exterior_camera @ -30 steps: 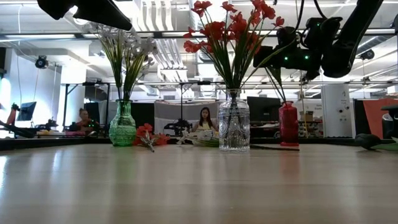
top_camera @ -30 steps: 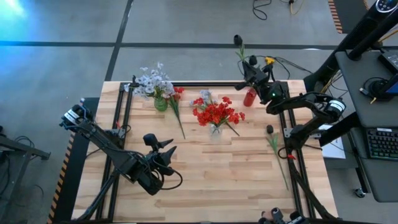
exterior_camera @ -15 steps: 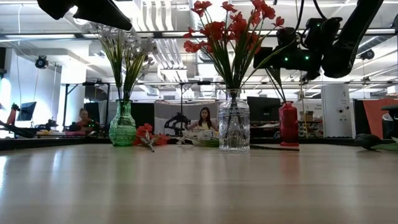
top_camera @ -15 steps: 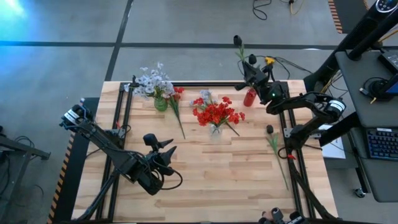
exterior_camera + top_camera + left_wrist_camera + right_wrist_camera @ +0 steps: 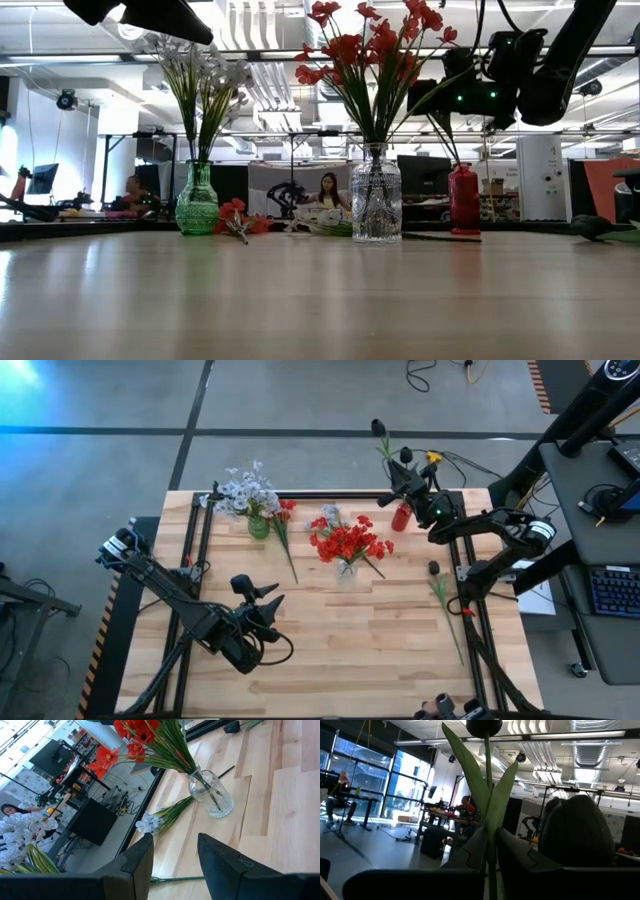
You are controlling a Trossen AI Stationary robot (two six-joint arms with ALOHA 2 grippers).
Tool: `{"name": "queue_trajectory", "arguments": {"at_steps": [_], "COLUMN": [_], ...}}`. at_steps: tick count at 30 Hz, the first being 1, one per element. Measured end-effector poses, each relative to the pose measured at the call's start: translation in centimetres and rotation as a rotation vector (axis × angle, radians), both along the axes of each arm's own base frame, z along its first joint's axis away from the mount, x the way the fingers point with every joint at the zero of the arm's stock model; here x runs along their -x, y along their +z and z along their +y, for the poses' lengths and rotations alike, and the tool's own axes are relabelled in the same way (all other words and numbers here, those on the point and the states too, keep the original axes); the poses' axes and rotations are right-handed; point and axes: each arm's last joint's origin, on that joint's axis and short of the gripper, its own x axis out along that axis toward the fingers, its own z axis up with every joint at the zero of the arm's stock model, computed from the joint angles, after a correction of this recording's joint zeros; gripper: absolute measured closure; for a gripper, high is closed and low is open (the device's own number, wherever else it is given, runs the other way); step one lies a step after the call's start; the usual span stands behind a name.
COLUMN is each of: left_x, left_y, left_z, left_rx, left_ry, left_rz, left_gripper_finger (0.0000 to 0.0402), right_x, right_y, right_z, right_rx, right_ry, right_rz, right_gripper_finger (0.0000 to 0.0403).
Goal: Sort flowers into vase by color
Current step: Put the left black flower into the red vase
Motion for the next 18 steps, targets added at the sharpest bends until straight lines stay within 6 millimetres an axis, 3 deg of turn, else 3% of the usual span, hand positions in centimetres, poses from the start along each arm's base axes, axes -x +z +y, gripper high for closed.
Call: {"name": "queue_trajectory", "arguments": {"at_steps": [18], "left_x": [0.0], "left_y": [0.01], "left_z": [0.0], "left_rx": [0.0], "left_ry": [0.0], "left_rz": [0.0], "left_gripper_finger": [0.0265], "right_x": [0.32], "right_y": [0.9], "right_z": [0.36], "right_rx": [0.018], "right_ry": [-0.006], "right_rz": [-0.031], "right_gripper_finger": [0.0307]}}
